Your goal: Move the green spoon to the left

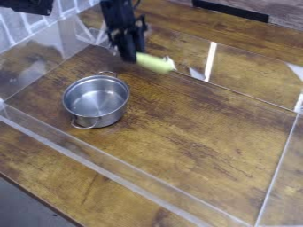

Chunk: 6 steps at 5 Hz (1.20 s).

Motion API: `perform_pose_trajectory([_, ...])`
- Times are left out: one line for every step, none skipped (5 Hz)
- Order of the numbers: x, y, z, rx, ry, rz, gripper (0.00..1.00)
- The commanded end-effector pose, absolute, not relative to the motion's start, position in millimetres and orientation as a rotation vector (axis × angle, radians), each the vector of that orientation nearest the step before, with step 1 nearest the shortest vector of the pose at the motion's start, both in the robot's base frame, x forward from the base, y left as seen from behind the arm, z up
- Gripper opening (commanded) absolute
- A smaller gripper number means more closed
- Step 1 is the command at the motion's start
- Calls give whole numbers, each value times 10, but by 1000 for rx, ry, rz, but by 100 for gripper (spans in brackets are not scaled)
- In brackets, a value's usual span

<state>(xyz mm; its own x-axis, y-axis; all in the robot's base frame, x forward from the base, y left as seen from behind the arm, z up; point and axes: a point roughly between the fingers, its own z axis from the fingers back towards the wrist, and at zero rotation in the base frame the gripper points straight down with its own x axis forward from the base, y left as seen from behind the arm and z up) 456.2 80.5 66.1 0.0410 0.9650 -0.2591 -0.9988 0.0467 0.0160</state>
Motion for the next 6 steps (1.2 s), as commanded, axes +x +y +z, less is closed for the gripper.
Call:
perform_pose_trajectory([4548, 866, 1507, -289, 101, 1560, 0])
perform_pose_trajectory([4532, 1041, 1621, -316, 107, 1572, 0])
perform_pose_trajectory([4439, 1387, 1651, -310, 86, 1617, 0])
perform_pose_trajectory([4304, 1583, 1661, -309, 78, 1582, 0])
perform_pose_trajectory([4105, 1814, 1700, -302, 62, 1570, 0])
perform_pose_trajectory([3989, 1970, 1780, -298, 52, 1546, 0])
